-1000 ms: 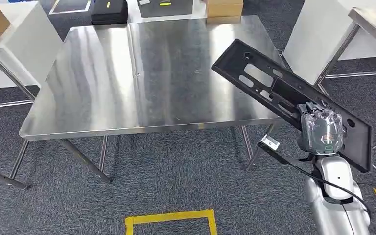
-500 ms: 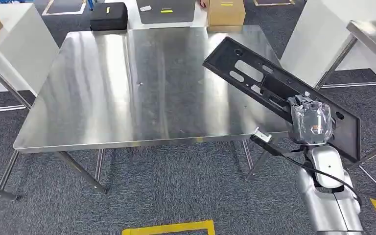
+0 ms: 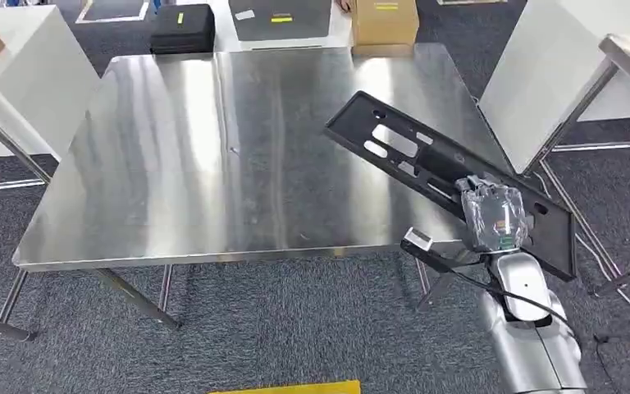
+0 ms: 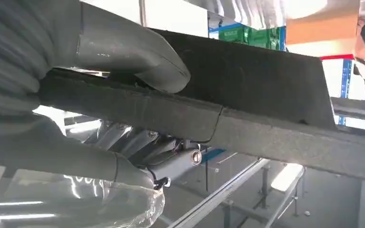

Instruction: Take the parts from the cabinet and place them on the table.

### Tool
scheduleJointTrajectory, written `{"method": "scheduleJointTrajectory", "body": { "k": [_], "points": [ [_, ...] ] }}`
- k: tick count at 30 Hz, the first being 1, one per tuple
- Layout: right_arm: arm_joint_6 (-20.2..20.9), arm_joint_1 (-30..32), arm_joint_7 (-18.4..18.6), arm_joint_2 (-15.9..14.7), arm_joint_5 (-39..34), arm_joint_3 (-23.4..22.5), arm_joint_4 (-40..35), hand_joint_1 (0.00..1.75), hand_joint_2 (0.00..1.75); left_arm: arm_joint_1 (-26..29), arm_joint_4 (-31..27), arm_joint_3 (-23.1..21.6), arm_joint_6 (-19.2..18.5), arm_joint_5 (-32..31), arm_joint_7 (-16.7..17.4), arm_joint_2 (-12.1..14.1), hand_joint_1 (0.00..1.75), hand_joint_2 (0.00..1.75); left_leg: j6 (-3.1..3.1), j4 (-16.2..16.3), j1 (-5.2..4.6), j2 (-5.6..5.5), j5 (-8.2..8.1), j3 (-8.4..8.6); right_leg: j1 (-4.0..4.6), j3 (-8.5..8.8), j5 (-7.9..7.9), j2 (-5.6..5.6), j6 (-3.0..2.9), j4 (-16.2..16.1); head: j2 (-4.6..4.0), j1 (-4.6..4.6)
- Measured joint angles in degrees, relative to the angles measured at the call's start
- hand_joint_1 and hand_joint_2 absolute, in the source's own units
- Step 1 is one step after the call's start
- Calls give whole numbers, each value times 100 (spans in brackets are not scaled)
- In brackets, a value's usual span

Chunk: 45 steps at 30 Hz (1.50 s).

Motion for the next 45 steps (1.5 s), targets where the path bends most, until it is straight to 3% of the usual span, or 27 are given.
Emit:
{"method": "scheduleJointTrajectory", "body": {
  "k": [3,5,6,8,9,10,13,14,15,17,19,20,21,23,24,26,28,30,31,33,34,35,36,39,41,43,45],
  "points": [
    [0,-15,0,37,0,20,20,175,175,-2,0,9,0,0,0,2,0,175,-143,1311,119,46,-494,-871,-8,43,-76,5,-49,2,0,-5],
    [0,-7,0,52,4,28,48,175,175,22,0,31,2,0,0,7,0,175,-182,1379,169,63,-382,-1102,-25,109,-138,19,-23,3,0,-7],
    [0,-3,2,55,9,31,52,175,175,23,0,39,2,0,0,9,0,175,-189,1058,183,68,-106,-1028,-36,165,-179,26,2,2,0,-9],
    [0,-6,6,78,11,35,52,175,175,23,0,50,2,0,0,9,0,175,-178,33,200,70,606,-627,-55,306,-270,24,51,-1,0,-9],
    [0,-7,24,87,24,35,55,175,175,28,0,61,2,0,0,11,0,175,-141,-298,200,64,744,-497,-53,318,-309,19,80,-10,0,-3],
    [0,-15,48,98,43,39,57,175,175,24,0,66,2,0,0,11,0,175,-111,-349,148,90,442,-500,-26,323,-328,26,116,-4,0,6],
    [50,-26,122,136,112,57,61,175,175,48,0,68,2,0,-4,11,0,175,-5,-325,101,63,541,-438,7,329,-390,27,235,-30,0,4],
    [85,-49,127,153,118,70,63,175,175,40,0,68,2,-2,-4,11,0,175,57,-401,155,66,582,-373,48,307,-435,18,269,1,0,-1],
    [103,-64,131,155,125,81,77,175,175,32,0,68,2,-7,-4,4,0,175,80,-424,130,69,575,-334,0,248,-485,1,264,152,0,6],
    [122,-165,133,168,127,105,138,175,175,0,-2,68,2,-24,0,11,0,175,171,-428,123,68,529,-295,13,-264,-824,6,193,1088,0,35],
    [151,-208,129,175,116,116,218,175,175,-1,-2,68,0,-37,2,11,0,175,207,-427,101,51,468,-241,31,-855,-1023,8,218,1995,0,39],
    [159,-221,99,179,81,122,266,175,175,3,-2,68,0,-48,4,9,0,175,206,-427,95,29,432,-192,29,-968,-938,7,265,2037,0,37],
    [168,-249,48,192,35,129,324,175,175,8,0,68,0,-70,4,11,0,175,197,-423,95,17,391,-136,28,-908,-724,6,327,1770,0,39],
    [221,-396,-74,234,-91,164,474,175,175,-1,-2,68,0,-87,13,9,0,175,163,-417,95,-3,313,-27,26,-558,-163,4,427,782,0,43],
    [227,-519,-129,262,-155,184,595,175,175,-3,0,68,0,-101,20,7,0,175,131,-416,86,-2,272,-13,24,-397,61,-11,424,301,0,46],
    [249,-809,-188,383,-297,253,932,175,175,-33,-2,68,-9,-157,39,9,0,175,69,-352,29,4,169,-19,29,-313,142,-4,254,98,0,33],
    [238,-1071,-225,459,-378,306,1284,175,175,-54,-2,63,-20,-208,76,9,0,175,26,-364,49,28,145,-7,48,-329,119,6,169,107,0,15],
    [225,-1269,-240,546,-404,343,1510,175,175,-70,-11,63,-18,-212,92,15,0,175,-53,-233,71,39,47,-64,-34,-265,118,14,96,78,0,11],
    [221,-1356,-247,577,-446,356,1602,175,175,-75,-11,61,-20,-221,94,11,0,175,-103,69,85,41,-121,-197,-43,-233,87,8,47,78,0,-33],
    [221,-1545,-288,651,-516,413,1883,175,175,-75,-11,59,-20,-273,122,7,0,175,-183,1060,136,44,-536,-752,-38,-202,51,10,2,79,0,-29],
    [219,-1626,-295,675,-520,444,2018,175,175,-73,-11,57,-17,-302,138,7,0,175,-207,1428,157,46,-615,-1001,-35,-189,36,11,-10,80,0,-33],
    [216,-1715,-308,723,-536,465,2178,175,175,-74,-11,55,-17,-326,160,7,0,175,-221,1549,173,54,-547,-1146,-36,-166,13,17,0,81,0,-31],
    [216,-1810,-317,763,-555,483,2366,175,175,-76,-11,52,-20,-341,175,7,0,175,-226,1376,188,65,-325,-1134,-42,-128,-20,29,17,81,0,-31],
    [221,-2139,-308,905,-555,560,2849,175,175,-99,-11,15,-22,-413,208,15,0,175,-169,-103,204,68,611,-548,-49,22,-121,52,83,77,0,-35],
    [205,-2397,-302,964,-542,599,3159,175,175,-144,-11,-26,-50,-461,225,20,0,175,-97,-306,155,62,508,-413,8,-1,-155,63,142,88,0,-27],
    [175,-2551,-302,1036,-538,625,3474,175,175,-166,-11,-68,-61,-507,271,22,0,175,-36,-274,121,58,479,-433,3,-2,-169,56,200,55,0,-22],
    [164,-2637,-302,1082,-496,671,3682,175,175,-171,-13,-101,-87,-533,291,15,0,175,63,-390,154,64,517,-324,19,-30,-247,29,263,138,0,-18]
  ]
}}
